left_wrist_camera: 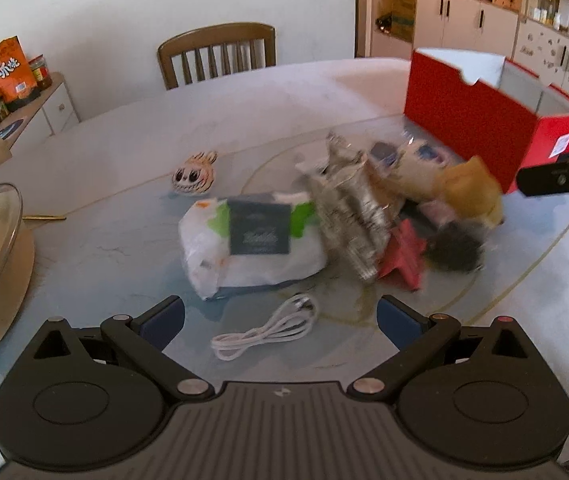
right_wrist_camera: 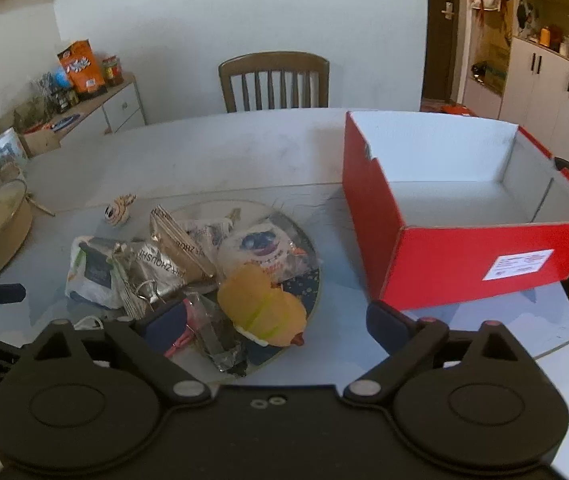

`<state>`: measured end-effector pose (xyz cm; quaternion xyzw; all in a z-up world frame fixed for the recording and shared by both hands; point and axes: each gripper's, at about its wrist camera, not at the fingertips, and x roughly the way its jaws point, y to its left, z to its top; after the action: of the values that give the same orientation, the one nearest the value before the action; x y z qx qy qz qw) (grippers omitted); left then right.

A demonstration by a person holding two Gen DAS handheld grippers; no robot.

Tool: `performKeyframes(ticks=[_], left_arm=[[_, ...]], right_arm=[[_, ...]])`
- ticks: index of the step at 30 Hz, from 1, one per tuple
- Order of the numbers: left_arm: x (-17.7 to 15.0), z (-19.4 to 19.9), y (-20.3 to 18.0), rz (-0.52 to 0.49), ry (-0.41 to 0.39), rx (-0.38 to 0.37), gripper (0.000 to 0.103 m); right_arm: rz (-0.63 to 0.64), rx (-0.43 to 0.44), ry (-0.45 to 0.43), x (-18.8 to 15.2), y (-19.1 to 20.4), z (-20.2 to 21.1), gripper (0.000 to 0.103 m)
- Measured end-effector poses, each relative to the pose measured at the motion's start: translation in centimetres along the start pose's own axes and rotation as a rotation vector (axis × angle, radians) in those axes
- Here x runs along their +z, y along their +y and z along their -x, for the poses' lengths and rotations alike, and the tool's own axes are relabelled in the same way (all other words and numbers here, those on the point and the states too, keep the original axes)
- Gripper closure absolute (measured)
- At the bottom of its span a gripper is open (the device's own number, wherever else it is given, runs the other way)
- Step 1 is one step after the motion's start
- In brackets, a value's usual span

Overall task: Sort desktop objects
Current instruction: 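Reach the right gripper toward the yellow duck-shaped bun in the pile, then close the right gripper on the yellow bun while the left gripper grasps the white cable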

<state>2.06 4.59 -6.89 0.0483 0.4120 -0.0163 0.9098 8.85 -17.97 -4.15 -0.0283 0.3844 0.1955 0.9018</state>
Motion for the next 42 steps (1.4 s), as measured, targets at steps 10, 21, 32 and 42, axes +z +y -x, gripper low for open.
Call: performKeyframes(ticks=[10, 21, 32, 42], left_arm=[[-0.9, -2.5, 0.4, -0.051, 0.029, 0.008, 0.001], [-1.1, -3.9, 0.8, -0.062, 0.059, -0.019, 0.013], [-0.9, -3.5, 1.2, -0.017, 0.058, -0.091, 0.062], [-0.9, -3.3, 1.5, 0.004, 0.059, -0.112, 0.078]], right_arm=[[0.027, -0.017, 0.019, 0.3, 0.5, -2.4, 0.016], [0.039, -0.031, 0.056, 0.5, 1.0, -4.3, 0.025], [0.013, -0.017, 0.105, 0.9, 0.9, -6.0, 0.031], [-0.042, 0.003, 0.108, 1.2, 0.5, -6.1, 0.044]])
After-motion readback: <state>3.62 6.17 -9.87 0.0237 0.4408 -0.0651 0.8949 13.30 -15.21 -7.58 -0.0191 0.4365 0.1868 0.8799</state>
